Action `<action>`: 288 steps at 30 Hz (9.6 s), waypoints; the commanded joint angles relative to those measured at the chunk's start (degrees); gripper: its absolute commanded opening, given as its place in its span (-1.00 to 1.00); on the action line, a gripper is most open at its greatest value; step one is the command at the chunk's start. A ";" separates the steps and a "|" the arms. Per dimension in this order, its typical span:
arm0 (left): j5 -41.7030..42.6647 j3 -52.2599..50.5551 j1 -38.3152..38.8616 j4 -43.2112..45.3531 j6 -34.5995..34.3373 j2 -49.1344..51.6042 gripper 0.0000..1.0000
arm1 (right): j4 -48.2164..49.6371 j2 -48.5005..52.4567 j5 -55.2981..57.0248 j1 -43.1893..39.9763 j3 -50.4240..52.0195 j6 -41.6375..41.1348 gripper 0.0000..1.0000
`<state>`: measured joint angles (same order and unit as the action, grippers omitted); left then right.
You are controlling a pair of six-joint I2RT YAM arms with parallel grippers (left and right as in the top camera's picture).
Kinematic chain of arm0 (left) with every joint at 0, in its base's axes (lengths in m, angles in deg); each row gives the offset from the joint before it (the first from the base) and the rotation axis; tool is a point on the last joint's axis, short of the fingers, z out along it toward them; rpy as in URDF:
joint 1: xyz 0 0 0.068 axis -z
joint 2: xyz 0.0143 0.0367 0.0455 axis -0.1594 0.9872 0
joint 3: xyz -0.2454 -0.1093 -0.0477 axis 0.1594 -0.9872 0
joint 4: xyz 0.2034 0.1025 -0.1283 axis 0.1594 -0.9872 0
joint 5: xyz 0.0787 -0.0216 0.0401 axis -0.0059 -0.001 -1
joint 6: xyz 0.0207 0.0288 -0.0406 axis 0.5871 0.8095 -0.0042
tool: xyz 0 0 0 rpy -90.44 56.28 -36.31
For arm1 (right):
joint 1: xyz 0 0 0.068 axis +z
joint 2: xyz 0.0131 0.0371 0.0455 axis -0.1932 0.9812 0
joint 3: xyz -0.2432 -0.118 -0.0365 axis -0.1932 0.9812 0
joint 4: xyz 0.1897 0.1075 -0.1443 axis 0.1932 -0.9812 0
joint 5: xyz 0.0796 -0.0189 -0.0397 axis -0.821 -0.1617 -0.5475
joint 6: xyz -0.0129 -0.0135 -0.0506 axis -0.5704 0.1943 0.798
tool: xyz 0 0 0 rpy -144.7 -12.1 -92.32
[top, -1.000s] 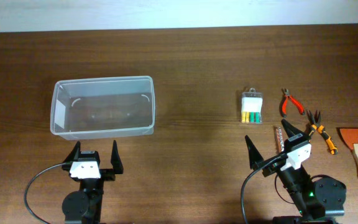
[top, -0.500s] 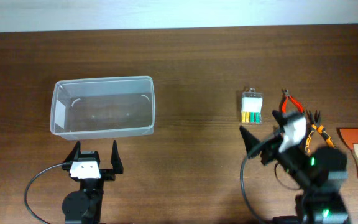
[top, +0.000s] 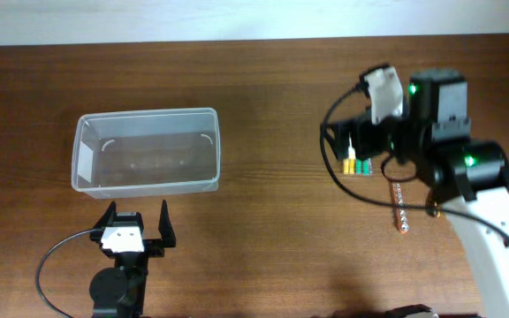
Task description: Pack container
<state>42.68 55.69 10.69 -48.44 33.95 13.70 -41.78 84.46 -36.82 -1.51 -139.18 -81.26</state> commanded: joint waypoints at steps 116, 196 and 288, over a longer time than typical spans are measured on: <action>-9.66 61.72 -8.17 -49.22 9.77 42.07 0.98 | -5.18 51.52 26.47 29.92 -31.47 -33.44 0.75; -9.64 61.72 -8.17 -49.22 9.73 50.80 0.98 | -31.45 50.62 21.00 6.32 -31.85 -21.33 -0.92; -9.64 61.72 -8.17 -50.05 9.75 51.08 0.98 | -44.04 46.40 22.95 -2.97 -54.69 -8.66 0.97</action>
<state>33.68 116.41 2.80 -98.49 44.39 64.65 -84.16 132.76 -13.52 -1.14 -191.44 -92.86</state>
